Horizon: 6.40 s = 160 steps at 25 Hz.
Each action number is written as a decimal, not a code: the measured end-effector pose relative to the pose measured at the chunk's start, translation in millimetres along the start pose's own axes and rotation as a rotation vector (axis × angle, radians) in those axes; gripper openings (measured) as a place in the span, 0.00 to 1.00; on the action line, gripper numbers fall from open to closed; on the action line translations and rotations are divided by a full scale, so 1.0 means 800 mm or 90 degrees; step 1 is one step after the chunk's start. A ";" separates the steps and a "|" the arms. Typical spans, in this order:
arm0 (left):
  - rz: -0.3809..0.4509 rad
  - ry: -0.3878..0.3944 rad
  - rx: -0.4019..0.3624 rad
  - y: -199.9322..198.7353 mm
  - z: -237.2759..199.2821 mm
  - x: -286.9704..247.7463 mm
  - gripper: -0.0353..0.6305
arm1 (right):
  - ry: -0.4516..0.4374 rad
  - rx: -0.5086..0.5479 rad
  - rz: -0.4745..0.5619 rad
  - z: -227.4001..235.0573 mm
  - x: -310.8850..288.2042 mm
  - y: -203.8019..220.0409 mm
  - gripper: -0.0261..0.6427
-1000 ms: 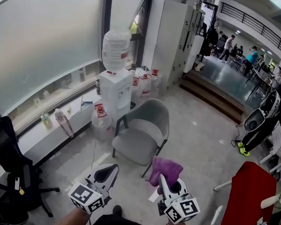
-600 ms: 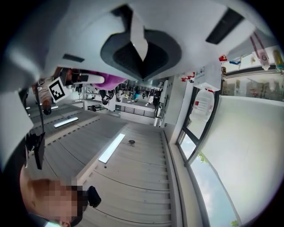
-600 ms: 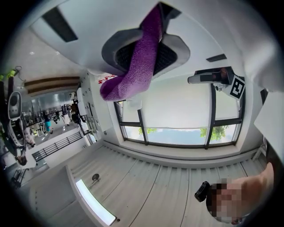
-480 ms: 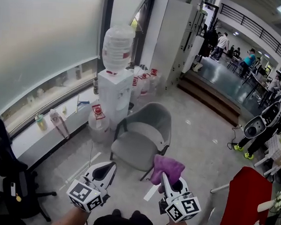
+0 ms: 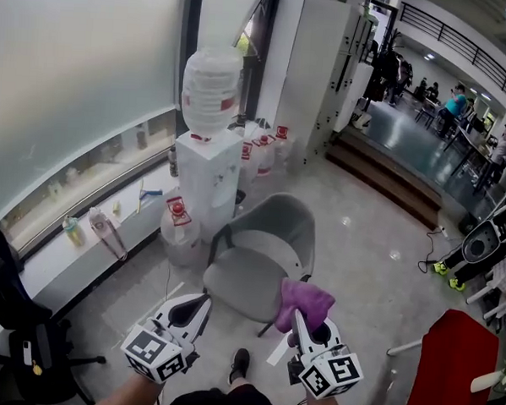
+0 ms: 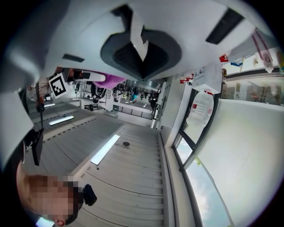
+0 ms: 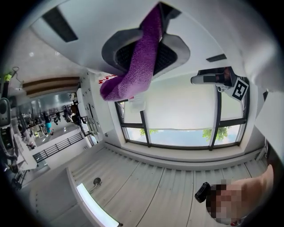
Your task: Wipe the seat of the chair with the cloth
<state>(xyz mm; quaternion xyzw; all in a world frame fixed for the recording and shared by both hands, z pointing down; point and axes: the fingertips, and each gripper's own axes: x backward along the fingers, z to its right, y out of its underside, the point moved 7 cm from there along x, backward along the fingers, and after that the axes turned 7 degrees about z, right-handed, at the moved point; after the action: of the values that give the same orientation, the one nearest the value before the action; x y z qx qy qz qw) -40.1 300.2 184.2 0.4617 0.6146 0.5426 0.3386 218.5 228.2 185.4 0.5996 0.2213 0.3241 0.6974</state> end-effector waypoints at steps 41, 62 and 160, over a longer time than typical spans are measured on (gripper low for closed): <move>-0.085 0.164 0.003 0.078 -0.163 -0.349 0.06 | 0.163 -0.017 -0.037 0.254 -0.211 0.097 0.13; -0.255 0.250 0.059 0.215 -0.300 -0.369 0.06 | 0.376 -0.030 -0.140 0.222 -0.228 0.264 0.13; -0.517 -0.075 0.098 0.569 -0.570 -0.183 0.06 | 0.120 -0.183 -0.501 0.047 -0.512 0.761 0.15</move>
<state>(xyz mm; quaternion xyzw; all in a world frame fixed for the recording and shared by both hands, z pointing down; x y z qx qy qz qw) -316.7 -5.5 700.5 0.2362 0.7650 0.2903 0.5241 -152.2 -48.2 756.0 0.3343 0.4487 0.1145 0.8209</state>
